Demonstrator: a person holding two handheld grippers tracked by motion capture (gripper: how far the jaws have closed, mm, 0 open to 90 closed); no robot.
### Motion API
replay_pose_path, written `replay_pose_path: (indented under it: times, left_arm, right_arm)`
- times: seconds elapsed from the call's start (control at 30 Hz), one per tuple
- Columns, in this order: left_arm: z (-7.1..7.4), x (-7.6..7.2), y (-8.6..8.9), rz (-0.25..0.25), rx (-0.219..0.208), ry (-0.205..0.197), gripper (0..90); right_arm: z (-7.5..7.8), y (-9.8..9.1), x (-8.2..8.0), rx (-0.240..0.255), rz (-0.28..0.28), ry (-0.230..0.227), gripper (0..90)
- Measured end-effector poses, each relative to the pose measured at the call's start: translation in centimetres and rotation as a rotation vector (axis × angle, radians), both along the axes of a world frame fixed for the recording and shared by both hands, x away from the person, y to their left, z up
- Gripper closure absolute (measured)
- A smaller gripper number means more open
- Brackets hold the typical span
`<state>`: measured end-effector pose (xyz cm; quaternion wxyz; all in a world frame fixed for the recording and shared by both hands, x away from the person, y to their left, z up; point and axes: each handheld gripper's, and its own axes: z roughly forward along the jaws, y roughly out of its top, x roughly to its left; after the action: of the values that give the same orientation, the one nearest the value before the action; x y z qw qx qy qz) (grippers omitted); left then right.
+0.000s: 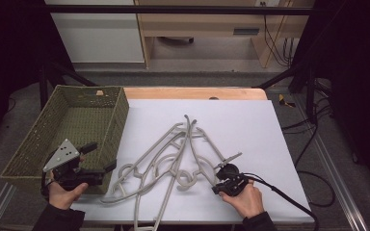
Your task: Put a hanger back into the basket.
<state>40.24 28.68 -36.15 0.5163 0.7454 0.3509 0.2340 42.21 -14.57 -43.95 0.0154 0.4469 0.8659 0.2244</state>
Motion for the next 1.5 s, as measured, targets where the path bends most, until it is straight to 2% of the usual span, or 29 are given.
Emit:
replay_pose_path:
  times: [0.33,0.6,0.73,0.87,1.1,1.27,1.43,1.5]
  left_arm:
    - [0.0,-0.1,-0.4,-0.008,0.014,-0.003,6.8]
    - [0.0,-0.2,-0.8,-0.022,0.029,-0.006,6.9]
    - [0.0,-0.3,-1.3,-0.035,0.050,-0.008,7.0]
    - [-0.1,-0.4,-1.9,-0.060,0.089,-0.009,7.0]
    - [-0.6,-0.6,-3.3,-0.126,0.174,0.001,7.6]
    - [-1.0,-0.8,-4.6,-0.190,0.261,0.007,7.0]
    - [-1.5,-1.1,-6.1,-0.248,0.344,0.001,7.9]
    - [-1.6,-1.2,-6.8,-0.277,0.409,-0.011,7.8]
  right_arm:
    - [2.2,-2.1,-0.2,0.058,-0.031,-0.044,81.8]
    - [4.3,-3.6,-0.8,0.109,-0.010,-0.110,81.8]
    - [4.9,-3.7,-1.1,0.111,0.040,-0.136,81.8]
    - [5.4,-3.3,-1.3,0.119,0.136,-0.162,81.8]
    - [6.3,-2.1,-2.0,0.154,0.265,-0.163,81.8]
    - [6.5,-1.2,-2.3,0.175,0.352,-0.151,81.8]
    - [6.5,-0.4,-2.4,0.187,0.393,-0.137,81.8]
    - [6.5,-0.2,-2.4,0.195,0.416,-0.126,81.8]
